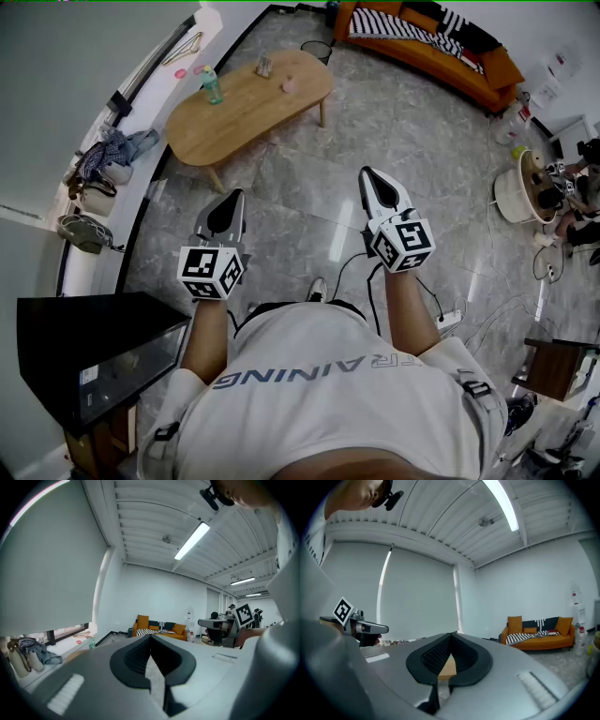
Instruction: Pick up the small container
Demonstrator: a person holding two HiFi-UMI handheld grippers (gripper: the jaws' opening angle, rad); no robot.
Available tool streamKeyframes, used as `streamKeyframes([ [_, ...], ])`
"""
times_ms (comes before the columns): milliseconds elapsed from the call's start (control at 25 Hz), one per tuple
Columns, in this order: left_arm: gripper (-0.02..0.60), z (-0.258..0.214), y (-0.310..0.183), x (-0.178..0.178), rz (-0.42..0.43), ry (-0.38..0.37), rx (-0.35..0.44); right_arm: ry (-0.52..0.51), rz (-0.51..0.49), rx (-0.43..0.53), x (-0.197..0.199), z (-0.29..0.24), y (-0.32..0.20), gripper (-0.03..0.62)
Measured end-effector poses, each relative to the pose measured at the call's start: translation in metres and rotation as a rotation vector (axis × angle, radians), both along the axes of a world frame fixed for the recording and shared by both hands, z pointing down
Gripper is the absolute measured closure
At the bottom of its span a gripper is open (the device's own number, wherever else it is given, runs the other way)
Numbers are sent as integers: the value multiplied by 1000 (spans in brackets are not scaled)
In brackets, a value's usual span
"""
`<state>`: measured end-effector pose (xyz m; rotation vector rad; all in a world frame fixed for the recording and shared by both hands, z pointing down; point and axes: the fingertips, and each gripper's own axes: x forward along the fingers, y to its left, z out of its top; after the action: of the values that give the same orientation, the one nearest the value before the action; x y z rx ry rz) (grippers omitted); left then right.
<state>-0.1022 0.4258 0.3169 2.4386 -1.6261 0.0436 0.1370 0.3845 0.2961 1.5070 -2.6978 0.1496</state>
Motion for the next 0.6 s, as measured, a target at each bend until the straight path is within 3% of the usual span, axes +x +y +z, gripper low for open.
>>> streamKeyframes([
  [600, 581, -2, 2, 17, -1, 6, -3, 7, -7, -4, 11, 4, 5, 582],
])
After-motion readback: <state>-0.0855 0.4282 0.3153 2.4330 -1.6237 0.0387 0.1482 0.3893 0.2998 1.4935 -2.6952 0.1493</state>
